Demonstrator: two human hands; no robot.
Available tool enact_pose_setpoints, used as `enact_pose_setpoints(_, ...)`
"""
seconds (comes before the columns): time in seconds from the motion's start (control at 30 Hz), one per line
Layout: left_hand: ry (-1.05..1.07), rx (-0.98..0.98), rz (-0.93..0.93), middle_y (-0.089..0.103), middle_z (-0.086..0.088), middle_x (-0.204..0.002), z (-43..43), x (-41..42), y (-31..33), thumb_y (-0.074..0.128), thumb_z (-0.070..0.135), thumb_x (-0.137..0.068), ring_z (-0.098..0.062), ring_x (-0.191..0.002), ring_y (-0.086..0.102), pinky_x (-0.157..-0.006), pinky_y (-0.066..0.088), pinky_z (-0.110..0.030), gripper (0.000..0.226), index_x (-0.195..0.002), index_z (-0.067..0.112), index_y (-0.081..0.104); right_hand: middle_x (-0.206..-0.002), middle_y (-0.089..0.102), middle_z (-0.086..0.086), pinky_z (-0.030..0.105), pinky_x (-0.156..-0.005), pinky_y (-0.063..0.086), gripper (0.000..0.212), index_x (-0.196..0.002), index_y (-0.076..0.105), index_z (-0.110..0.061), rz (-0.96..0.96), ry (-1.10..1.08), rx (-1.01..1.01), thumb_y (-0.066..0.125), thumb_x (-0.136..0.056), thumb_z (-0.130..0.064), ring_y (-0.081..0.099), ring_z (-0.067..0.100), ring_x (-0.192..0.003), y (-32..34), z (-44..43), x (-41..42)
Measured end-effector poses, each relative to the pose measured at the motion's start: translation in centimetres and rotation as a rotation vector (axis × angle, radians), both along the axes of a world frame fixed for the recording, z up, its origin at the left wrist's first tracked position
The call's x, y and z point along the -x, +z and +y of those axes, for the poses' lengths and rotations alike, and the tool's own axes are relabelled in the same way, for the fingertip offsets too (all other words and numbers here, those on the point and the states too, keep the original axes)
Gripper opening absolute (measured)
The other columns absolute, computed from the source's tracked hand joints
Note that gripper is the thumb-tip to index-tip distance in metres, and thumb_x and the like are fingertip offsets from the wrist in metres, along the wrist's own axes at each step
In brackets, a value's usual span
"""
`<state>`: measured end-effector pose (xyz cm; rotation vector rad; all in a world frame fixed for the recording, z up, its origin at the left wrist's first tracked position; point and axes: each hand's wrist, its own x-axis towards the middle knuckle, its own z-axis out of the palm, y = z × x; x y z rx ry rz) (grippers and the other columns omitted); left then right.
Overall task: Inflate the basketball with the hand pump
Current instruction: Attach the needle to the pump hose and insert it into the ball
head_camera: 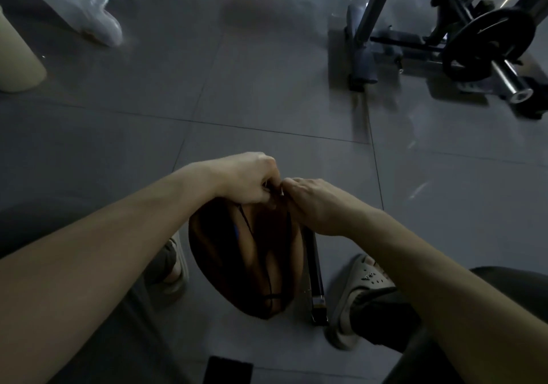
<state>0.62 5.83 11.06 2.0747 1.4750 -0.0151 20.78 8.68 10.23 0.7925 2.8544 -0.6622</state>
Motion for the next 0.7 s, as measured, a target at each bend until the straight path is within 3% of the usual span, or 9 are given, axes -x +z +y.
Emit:
enact_pose_setpoints(0.1, -0.053, -0.007, 0.072, 0.062, 0.013, -0.087, -0.3, -0.6, -1.8, 0.068, 0.035, -0.079, -0.011, -0.081, 0.061, -0.076, 0.056, -0.042, 0.004, -0.078, 0.032, 0.066, -0.089, 0.058, 0.002, 0.036, -0.069, 0.044, 0.018, -0.094, 0.051, -0.017, -0.031, -0.014, 0.093, 0.042, -0.103, -0.03, 0.055, 0.021, -0.077, -1.4, -0.2, 0.3)
enact_pose_setpoints(0.23, -0.101, 0.023, 0.151, 0.06, 0.008, -0.093, -1.0, -0.7, -3.6, 0.065, 0.022, -0.08, -0.017, -0.089, 0.06, -0.081, 0.055, -0.041, 0.009, -0.089, 0.023, 0.068, -0.092, 0.062, 0.002, 0.037, -0.072, 0.048, 0.018, -0.098, 0.055, -0.015, -0.023, -0.039, 0.17, 0.044, -0.101, -0.029, 0.06, 0.023, -0.081, -4.5, -1.1, 0.9)
enact_pose_setpoints(0.37, -0.169, 0.195, 0.269, 0.069, 0.002, -0.1, -1.1, -0.2, -6.8, 0.074, 0.029, -0.084, -0.02, -0.093, 0.063, -0.083, 0.056, -0.039, 0.02, -0.102, 0.022, 0.074, -0.094, 0.067, 0.008, 0.038, -0.066, 0.06, 0.03, -0.103, 0.058, -0.013, -0.063, -0.309, 0.541, 0.048, -0.102, -0.04, 0.07, 0.024, -0.079, -9.5, -0.8, 1.4)
enact_pose_setpoints(0.47, -0.206, 0.31, 0.343, 0.073, 0.0, -0.101, 0.1, 0.7, -10.4, 0.077, 0.029, -0.083, -0.023, -0.095, 0.067, -0.082, 0.057, -0.038, 0.023, -0.104, 0.021, 0.077, -0.086, 0.065, 0.013, 0.037, -0.062, 0.053, 0.038, -0.104, 0.061, -0.006, -0.125, -0.595, 0.549, 0.045, -0.103, -0.041, 0.067, 0.029, -0.076, -14.5, 2.1, -0.3)
enact_pose_setpoints(0.57, -0.289, 0.33, 0.41, 0.074, -0.004, -0.104, 1.4, 0.5, -14.5, 0.075, 0.028, -0.084, -0.027, -0.095, 0.067, -0.077, 0.054, -0.034, 0.025, -0.105, 0.014, 0.076, -0.091, 0.062, 0.014, 0.033, -0.064, 0.043, 0.024, -0.095, 0.057, -0.007, -0.365, -0.659, 0.418, 0.046, -0.099, -0.027, 0.058, 0.031, -0.08, -20.8, 4.2, -3.7)
enact_pose_setpoints(0.63, -0.347, 0.31, 0.452, 0.074, -0.007, -0.099, 2.2, 0.3, -16.9, 0.072, 0.025, -0.084, -0.03, -0.092, 0.067, -0.076, 0.055, -0.037, 0.02, -0.097, 0.011, 0.076, -0.084, 0.057, 0.009, 0.031, -0.057, 0.038, 0.019, -0.086, 0.052, -0.01, -0.471, -0.705, 0.464, 0.049, -0.097, -0.025, 0.056, 0.029, -0.081, -24.0, 4.4, -5.0)
enact_pose_setpoints(0.7, -0.351, 0.294, 0.438, 0.073, -0.008, -0.095, 3.7, 0.6, -19.4, 0.068, 0.022, -0.083, -0.032, -0.09, 0.067, -0.078, 0.057, -0.041, 0.015, -0.092, 0.011, 0.075, -0.09, 0.057, 0.01, 0.031, -0.056, 0.038, 0.022, -0.101, 0.052, -0.005, -0.464, -0.824, 0.571, 0.053, -0.098, -0.027, 0.057, 0.029, -0.085, -26.8, 4.4, -5.1)
